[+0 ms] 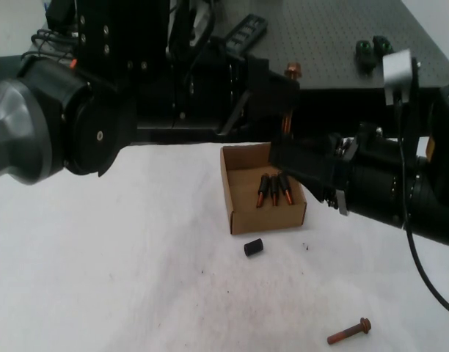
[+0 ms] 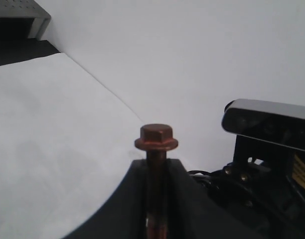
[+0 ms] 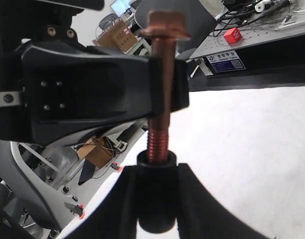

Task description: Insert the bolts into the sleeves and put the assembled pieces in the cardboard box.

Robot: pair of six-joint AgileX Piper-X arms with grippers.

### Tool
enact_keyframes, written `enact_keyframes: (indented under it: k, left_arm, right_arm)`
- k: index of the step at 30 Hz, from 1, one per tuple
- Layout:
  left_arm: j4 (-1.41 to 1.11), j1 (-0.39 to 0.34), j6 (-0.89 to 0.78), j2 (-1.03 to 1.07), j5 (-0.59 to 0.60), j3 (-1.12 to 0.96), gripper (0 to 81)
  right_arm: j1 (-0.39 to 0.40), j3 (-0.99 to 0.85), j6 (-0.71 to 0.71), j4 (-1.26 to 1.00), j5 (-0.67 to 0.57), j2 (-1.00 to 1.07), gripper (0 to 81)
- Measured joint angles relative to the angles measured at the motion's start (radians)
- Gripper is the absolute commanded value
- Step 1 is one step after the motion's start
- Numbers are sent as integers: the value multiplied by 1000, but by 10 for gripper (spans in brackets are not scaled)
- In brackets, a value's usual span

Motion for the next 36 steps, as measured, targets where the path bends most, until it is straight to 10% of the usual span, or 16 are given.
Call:
enact_keyframes:
  k: [4,18,36]
  left_arm:
    - [0,0,50,0,5,0,452]
    - [0,0,175,0,-287,0,447]
    - [197,0,230,0,-551,43,369]
  right_arm:
    - [-4,0,-29,-52,24,0,39]
    - [-121,-55,-381,-44,211,80,39]
    - [-105,-760,-467,478,370,907,39]
